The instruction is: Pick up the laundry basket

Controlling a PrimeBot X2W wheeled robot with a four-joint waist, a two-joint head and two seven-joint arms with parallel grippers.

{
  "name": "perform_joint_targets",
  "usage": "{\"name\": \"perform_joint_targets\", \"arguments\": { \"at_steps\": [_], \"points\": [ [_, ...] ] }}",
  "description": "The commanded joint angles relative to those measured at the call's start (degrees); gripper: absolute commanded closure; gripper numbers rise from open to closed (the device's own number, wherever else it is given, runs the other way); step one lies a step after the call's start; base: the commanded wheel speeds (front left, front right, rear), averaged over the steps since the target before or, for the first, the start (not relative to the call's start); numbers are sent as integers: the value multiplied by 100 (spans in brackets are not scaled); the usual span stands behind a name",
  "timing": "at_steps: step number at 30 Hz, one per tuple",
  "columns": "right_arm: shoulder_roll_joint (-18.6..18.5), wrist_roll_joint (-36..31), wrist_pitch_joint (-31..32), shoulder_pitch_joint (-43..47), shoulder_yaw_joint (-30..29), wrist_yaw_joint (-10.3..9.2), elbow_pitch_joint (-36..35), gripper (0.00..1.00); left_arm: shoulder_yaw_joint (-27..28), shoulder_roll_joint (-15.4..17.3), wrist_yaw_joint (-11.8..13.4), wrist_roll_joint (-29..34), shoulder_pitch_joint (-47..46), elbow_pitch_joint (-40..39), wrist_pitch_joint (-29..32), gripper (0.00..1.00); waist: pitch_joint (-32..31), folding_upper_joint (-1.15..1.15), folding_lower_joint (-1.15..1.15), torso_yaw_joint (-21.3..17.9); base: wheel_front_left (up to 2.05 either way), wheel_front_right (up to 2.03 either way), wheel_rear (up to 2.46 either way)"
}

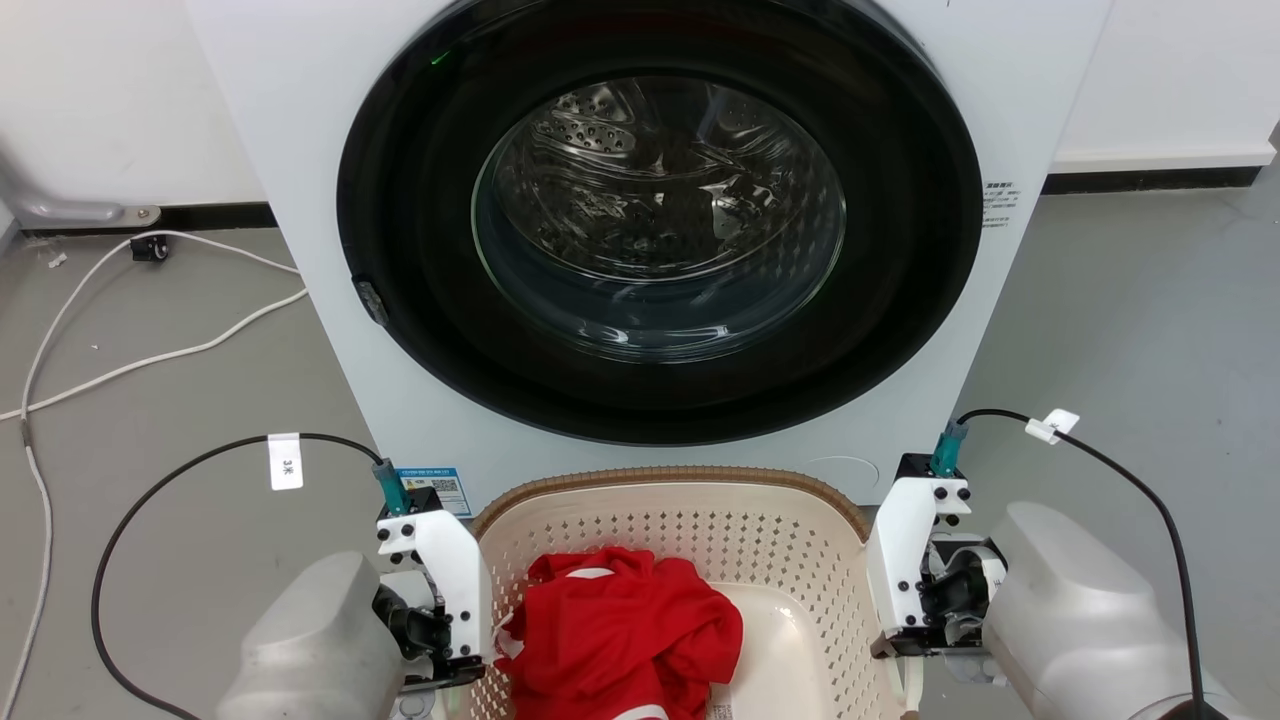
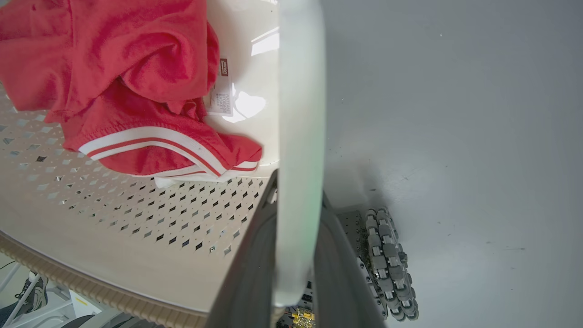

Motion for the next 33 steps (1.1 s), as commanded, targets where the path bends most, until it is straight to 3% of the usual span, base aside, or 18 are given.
{"name": "perform_joint_targets", "arguments": {
  "at_steps": [1, 33],
  "points": [
    [56, -44, 4, 64, -39, 21, -11, 100, -6, -41, -20, -26, 45, -22, -47, 100, -5, 0, 1, -1, 0, 0, 0],
    [65, -300, 31, 122, -241, 20, -11, 100, -147, -29, -11, -74, 102, -12, 3, 100, -25, 0, 1, -5, 0, 0, 0]
  ]
}}
